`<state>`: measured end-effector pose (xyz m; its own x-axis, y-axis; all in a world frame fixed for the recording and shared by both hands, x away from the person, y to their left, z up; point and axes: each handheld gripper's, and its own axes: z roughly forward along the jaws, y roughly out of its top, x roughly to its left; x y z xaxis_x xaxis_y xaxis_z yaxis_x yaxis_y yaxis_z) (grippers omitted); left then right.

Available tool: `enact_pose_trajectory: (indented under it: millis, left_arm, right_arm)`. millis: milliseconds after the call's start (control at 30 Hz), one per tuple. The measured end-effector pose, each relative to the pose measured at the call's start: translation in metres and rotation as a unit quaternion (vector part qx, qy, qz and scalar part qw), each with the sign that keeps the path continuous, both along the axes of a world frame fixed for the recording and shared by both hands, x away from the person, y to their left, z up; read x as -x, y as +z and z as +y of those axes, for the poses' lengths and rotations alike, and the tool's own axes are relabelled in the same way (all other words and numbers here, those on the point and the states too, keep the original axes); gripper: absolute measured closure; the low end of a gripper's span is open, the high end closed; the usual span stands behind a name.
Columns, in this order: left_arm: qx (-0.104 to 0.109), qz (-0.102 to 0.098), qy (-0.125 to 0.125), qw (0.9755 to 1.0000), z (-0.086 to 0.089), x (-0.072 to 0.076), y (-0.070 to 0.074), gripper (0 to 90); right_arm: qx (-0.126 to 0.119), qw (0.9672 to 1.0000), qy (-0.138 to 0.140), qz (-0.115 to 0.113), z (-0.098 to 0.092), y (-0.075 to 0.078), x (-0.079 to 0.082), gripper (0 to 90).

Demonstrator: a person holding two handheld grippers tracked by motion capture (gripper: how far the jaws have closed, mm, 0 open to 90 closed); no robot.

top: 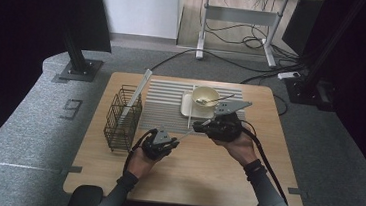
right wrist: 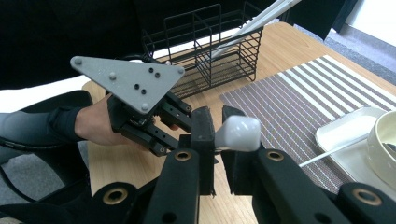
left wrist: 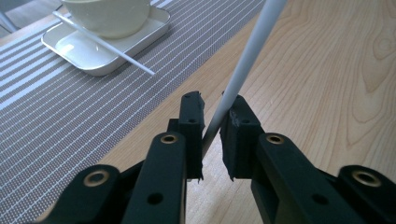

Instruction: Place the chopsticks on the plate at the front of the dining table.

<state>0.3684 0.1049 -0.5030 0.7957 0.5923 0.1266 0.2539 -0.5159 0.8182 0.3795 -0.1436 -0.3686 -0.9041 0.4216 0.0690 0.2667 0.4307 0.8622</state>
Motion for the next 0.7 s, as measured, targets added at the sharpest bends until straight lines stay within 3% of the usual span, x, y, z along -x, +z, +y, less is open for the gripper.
enact_pose_trajectory:
  millis: [167,333,533,600,700]
  left_arm:
    - [-0.011,-0.01,-0.017,0.9997,-0.003,0.004,0.001,82.0]
    - [-0.016,-0.014,-0.037,0.9991,-0.007,0.008,0.0,85.2]
    - [-0.007,0.002,-0.037,0.9993,-0.007,0.009,0.0,85.8]
    - [-0.005,0.012,-0.032,0.9994,-0.007,0.008,-0.001,85.8]
    - [-0.003,0.025,-0.026,0.9993,-0.005,0.007,-0.001,85.8]
  right_arm:
    - [-0.011,0.9999,-0.003,0.01,-0.004,0.002,-0.006,80.9]
    - [-0.005,0.9994,-0.032,0.008,-0.008,0.0,-0.017,73.6]
    - [-0.004,0.9984,-0.056,0.008,-0.012,-0.005,-0.026,68.7]
    - [0.008,0.9978,-0.065,-0.004,-0.01,-0.006,-0.026,63.5]
    - [0.021,0.9954,-0.091,-0.022,-0.008,-0.008,-0.026,48.7]
